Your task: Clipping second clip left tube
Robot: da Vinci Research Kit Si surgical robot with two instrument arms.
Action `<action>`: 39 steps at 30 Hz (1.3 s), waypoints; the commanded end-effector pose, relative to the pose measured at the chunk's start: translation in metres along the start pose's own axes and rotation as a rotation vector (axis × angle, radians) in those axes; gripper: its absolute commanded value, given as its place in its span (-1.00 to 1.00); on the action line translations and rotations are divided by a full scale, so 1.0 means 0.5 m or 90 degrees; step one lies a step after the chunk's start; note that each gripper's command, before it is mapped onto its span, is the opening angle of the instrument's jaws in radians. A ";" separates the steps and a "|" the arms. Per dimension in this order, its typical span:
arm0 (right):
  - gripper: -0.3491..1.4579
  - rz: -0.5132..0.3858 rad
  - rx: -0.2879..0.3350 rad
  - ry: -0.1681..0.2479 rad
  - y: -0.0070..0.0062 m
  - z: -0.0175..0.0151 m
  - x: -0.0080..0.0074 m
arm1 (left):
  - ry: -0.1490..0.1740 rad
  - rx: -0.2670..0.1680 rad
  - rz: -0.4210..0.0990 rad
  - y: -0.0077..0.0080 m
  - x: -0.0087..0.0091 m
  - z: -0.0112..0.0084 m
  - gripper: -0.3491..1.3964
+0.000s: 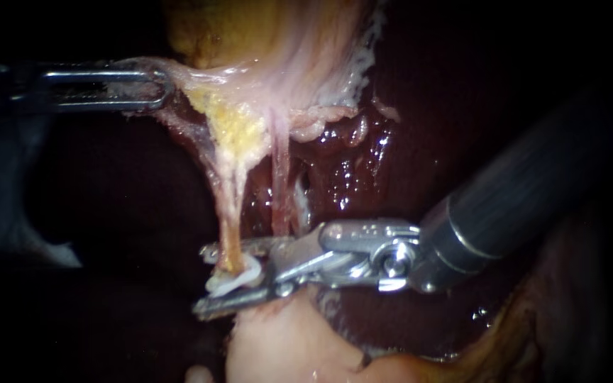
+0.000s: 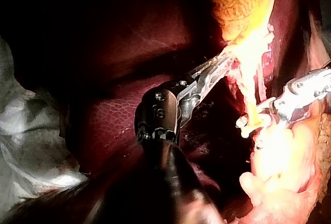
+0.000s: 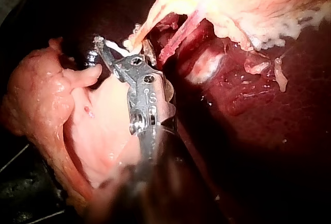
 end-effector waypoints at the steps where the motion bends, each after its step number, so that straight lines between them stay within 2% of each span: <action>1: -0.07 0.001 0.004 0.005 0.0000 0.0002 -0.0001 | 0.000 0.000 0.000 0.0000 0.0000 0.0000 -1.00; 8: -0.07 0.000 0.014 0.022 0.0000 0.0012 0.0002 | 0.000 0.000 0.000 0.0000 0.0000 0.0001 -1.00; 12: -0.07 -0.001 0.020 0.023 -0.0008 0.0012 0.0005 | 0.000 0.000 0.000 0.0000 0.0000 0.0001 -1.00; 22: -0.09 -0.003 0.061 0.020 -0.0085 -0.0001 0.0054 | 0.000 0.000 0.000 0.0000 0.0000 0.0000 -1.00; 26: -0.10 -0.004 0.069 0.021 -0.0102 0.0000 0.0064 | 0.000 0.000 0.000 0.0001 0.0000 0.0000 -1.00; 31: -0.14 -0.004 0.069 0.021 -0.0099 -0.0001 0.0064 | 0.000 0.000 0.000 0.0001 0.0000 0.0000 -1.00; 39: -0.36 -0.004 0.059 0.022 -0.0088 -0.0006 0.0060 | 0.000 0.000 0.000 0.0001 0.0000 0.0000 -1.00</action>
